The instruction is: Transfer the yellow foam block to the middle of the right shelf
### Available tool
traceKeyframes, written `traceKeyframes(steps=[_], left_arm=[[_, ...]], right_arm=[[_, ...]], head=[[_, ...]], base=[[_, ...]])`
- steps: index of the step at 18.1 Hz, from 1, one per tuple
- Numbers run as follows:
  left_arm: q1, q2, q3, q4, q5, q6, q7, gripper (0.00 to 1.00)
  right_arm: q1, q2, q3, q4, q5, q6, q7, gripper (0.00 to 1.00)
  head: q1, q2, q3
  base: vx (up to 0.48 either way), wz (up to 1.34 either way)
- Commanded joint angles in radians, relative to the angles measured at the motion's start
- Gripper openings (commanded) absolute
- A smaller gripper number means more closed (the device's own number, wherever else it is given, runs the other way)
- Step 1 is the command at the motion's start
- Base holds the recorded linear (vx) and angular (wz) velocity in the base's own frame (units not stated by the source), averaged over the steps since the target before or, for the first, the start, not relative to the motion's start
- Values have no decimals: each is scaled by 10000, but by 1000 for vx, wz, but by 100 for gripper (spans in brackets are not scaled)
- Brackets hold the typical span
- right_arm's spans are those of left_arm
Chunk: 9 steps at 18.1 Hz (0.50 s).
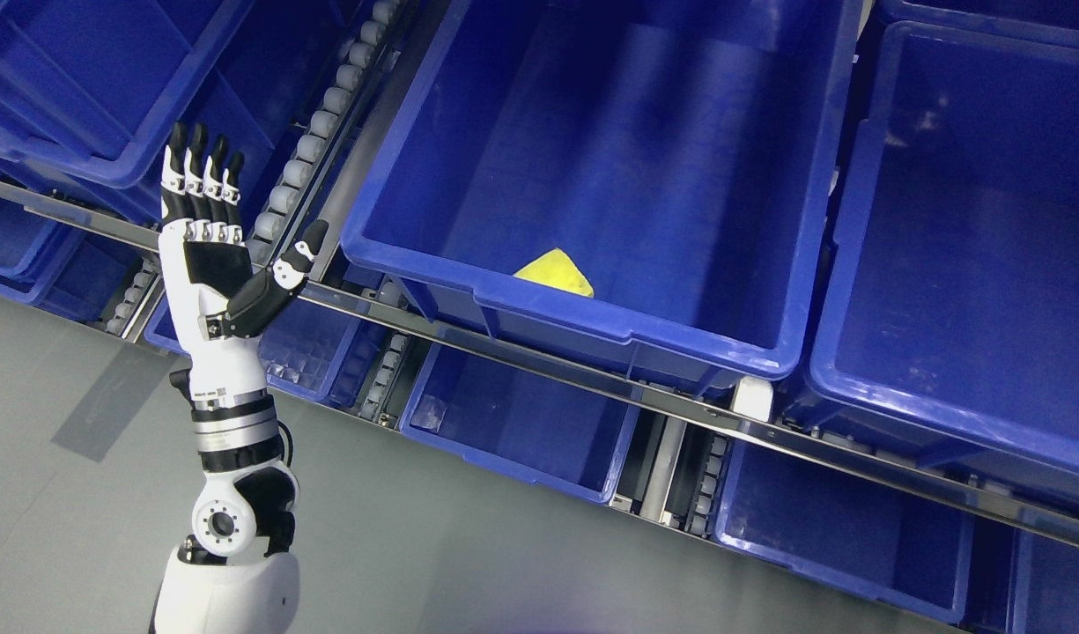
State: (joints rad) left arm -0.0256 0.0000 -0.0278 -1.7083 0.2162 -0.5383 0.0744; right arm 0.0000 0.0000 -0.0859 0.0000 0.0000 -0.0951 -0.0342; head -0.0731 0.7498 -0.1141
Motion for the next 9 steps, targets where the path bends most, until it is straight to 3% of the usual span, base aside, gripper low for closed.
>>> traceKeyframes(steps=[1, 9], left_arm=[[302, 175, 200, -113, 291, 946, -98, 100], [26, 175, 385, -113, 752, 1548, -575, 100]], right_arm=[[15, -175, 0, -175, 31, 0, 5, 100], [15, -175, 0, -175, 31, 0, 5, 100]], head=[[0, 0, 0], [0, 0, 0]], base=[[0, 0], [0, 0]])
